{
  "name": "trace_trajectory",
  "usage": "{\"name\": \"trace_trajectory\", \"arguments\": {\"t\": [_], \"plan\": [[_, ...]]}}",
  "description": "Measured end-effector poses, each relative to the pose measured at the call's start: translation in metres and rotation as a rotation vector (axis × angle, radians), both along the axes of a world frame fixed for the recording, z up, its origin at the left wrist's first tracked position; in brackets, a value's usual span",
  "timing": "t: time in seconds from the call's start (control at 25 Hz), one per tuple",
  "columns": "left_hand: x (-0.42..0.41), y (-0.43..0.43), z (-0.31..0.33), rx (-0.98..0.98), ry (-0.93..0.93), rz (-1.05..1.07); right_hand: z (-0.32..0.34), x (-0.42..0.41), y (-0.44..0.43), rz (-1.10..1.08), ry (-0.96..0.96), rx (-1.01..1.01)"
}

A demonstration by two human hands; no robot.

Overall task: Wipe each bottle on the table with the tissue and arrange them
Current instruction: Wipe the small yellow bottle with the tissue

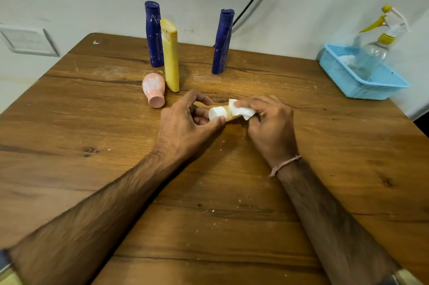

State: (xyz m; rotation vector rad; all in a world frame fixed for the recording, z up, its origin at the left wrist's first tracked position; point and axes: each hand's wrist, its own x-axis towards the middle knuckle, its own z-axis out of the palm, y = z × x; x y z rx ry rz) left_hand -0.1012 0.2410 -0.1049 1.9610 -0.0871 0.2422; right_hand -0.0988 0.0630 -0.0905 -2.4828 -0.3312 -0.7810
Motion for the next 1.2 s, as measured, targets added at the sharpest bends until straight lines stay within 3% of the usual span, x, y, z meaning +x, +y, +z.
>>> {"name": "trace_trajectory", "arguments": {"t": [0.08, 0.24, 0.4, 0.56, 0.84, 1.04, 1.2], "plan": [[0.0, -0.001, 0.001, 0.016, 0.006, 0.01, 0.001, 0.001, -0.003, -0.082, -0.005, 0.022], [-0.003, 0.0, 0.003, -0.035, 0.012, 0.013, -0.002, -0.002, 0.015, 0.083, -0.049, -0.062], [-0.004, -0.001, 0.003, -0.01, 0.034, -0.108, -0.003, 0.007, 0.005, 0.038, -0.019, 0.073], [-0.002, 0.0, 0.002, 0.003, 0.049, -0.136, -0.003, 0.003, 0.006, 0.098, -0.015, 0.084], [-0.007, 0.001, 0.002, 0.149, -0.181, -0.134, 0.007, 0.004, -0.014, -0.112, 0.069, 0.062], [-0.006, 0.001, 0.001, 0.161, -0.196, -0.098, 0.006, -0.014, 0.021, 0.174, -0.049, -0.079], [-0.004, 0.003, 0.0, 0.129, -0.139, -0.112, 0.007, 0.003, -0.014, -0.075, 0.1, 0.048]]}}
